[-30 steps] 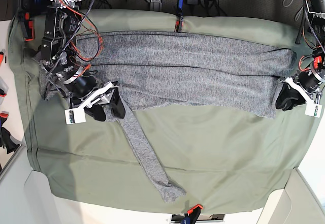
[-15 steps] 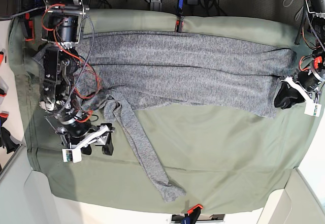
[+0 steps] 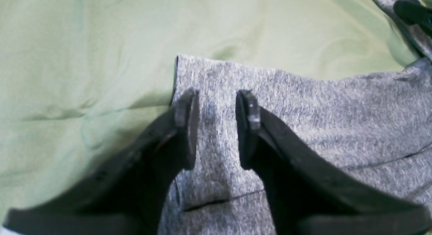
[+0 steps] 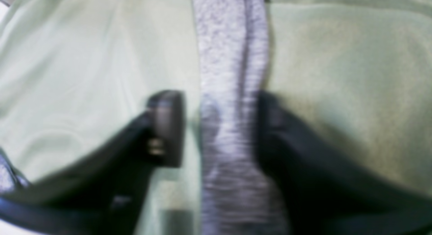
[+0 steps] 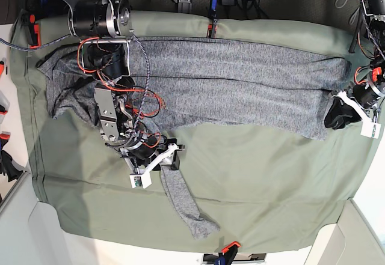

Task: Fold the T-shirt properly
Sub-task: 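Drag the sleeve across the folded shirt toward the left gripper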

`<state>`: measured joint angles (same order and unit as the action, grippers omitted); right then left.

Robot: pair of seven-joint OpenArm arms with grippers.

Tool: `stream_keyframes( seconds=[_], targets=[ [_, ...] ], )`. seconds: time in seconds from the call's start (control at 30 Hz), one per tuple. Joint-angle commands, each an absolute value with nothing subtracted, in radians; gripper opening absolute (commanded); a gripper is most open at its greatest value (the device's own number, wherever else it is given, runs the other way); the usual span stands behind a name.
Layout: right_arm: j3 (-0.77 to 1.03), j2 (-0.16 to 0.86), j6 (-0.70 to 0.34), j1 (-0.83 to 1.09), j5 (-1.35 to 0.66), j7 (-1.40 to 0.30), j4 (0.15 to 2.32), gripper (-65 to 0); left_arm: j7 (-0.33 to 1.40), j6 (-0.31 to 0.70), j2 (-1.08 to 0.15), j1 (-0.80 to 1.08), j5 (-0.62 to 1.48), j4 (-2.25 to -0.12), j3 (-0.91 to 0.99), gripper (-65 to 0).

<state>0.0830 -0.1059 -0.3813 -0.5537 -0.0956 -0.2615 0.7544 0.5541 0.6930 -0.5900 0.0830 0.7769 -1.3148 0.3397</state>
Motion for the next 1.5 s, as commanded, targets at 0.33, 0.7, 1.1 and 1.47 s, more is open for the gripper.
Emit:
stream_keyframes(
  seconds=[0.33,0.7,1.1,1.47],
  targets=[
    [0.011,-0.151,-0.558,-0.587,-0.189,-0.252,0.798,-65.0,0.535,0.698,-0.612,0.069,0.796,-1.330,0.348,-43.3],
    [-0.352,-0.150,-0.563,-0.467,-0.310,-0.364,1.016,-65.0,0.496,0.698,-0.612,0.067,0.797,-1.330,0.348,-43.2],
    [-0.397,-0.150,-0.546,-0.290,-0.298,-0.363,1.280,-36.1,0.490,0.698,-0.612,0.035,0.837,-1.330,0.346,-29.7],
    [-0.203,-0.150,-0.546,-0.285,-0.308,-0.490,1.462,-24.3,0.485,0.698,-0.579,-0.141,0.722,-1.329,0.097,-29.7]
  ],
)
